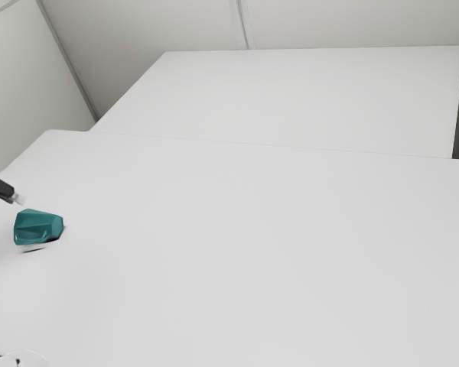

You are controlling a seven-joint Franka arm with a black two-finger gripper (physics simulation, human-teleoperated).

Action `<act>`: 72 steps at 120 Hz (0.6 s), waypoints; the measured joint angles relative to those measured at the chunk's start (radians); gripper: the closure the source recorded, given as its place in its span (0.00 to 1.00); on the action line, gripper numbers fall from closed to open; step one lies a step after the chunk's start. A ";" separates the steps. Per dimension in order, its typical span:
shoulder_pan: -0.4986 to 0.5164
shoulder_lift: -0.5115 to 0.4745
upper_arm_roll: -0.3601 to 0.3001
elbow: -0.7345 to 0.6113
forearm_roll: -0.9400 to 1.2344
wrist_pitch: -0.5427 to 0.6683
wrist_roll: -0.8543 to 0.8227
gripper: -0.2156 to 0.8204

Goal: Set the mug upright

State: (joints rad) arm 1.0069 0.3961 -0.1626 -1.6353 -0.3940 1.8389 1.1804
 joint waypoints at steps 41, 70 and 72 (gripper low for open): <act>0.057 0.115 0.015 0.108 -0.002 -0.052 0.050 0.21; 0.059 0.186 0.019 0.146 -0.014 -0.074 0.066 0.21; 0.059 0.189 0.019 0.147 -0.018 -0.075 0.067 0.21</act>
State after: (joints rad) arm 1.0663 0.5853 -0.1438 -1.4879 -0.4118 1.7638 1.2472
